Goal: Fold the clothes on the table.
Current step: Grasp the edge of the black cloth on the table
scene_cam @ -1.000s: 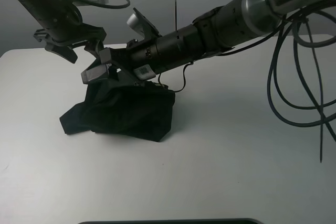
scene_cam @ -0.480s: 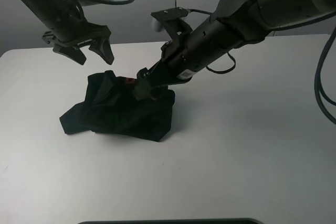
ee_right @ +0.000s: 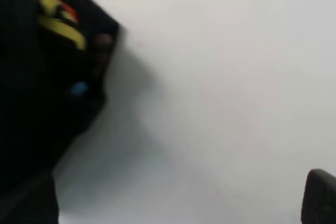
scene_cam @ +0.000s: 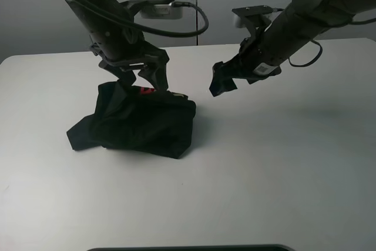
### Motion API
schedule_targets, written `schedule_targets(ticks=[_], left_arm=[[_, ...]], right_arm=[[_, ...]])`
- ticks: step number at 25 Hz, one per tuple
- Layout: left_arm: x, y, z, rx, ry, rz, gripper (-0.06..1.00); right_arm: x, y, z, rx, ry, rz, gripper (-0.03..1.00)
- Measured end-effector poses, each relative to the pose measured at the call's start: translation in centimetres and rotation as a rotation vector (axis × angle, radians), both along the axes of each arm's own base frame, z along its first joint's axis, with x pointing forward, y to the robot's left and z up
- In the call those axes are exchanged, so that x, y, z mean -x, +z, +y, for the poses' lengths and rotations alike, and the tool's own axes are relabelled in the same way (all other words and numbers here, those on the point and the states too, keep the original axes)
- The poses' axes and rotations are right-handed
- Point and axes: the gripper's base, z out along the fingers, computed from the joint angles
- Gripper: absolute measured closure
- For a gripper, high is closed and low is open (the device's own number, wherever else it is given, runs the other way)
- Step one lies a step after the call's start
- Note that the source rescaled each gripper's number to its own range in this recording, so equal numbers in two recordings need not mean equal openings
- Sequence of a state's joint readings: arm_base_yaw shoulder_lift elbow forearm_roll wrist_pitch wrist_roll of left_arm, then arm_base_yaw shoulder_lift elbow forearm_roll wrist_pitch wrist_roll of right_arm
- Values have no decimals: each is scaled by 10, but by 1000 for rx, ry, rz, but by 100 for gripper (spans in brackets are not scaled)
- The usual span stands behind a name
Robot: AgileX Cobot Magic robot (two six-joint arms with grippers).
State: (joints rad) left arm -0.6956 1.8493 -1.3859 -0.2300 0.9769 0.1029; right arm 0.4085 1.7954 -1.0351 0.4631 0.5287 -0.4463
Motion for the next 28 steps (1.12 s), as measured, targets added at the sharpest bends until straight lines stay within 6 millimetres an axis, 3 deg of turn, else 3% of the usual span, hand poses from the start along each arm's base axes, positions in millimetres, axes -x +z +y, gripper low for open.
schedule_targets(ticks=[5, 15, 24, 28], left_arm=[[-1, -6, 2, -70, 5, -13, -4], [-18, -60, 8, -291, -11, -10, -4], [-63, -66, 73, -366, 169, -18, -4], [-69, -66, 86, -366, 200, -5, -4]], right_arm=[[-1, -2, -9, 7, -21, 23, -3], [-1, -3, -8, -11, -42, 23, -3], [-2, -3, -9, -11, -46, 13, -3], [-3, -2, -9, -11, -47, 3, -3]])
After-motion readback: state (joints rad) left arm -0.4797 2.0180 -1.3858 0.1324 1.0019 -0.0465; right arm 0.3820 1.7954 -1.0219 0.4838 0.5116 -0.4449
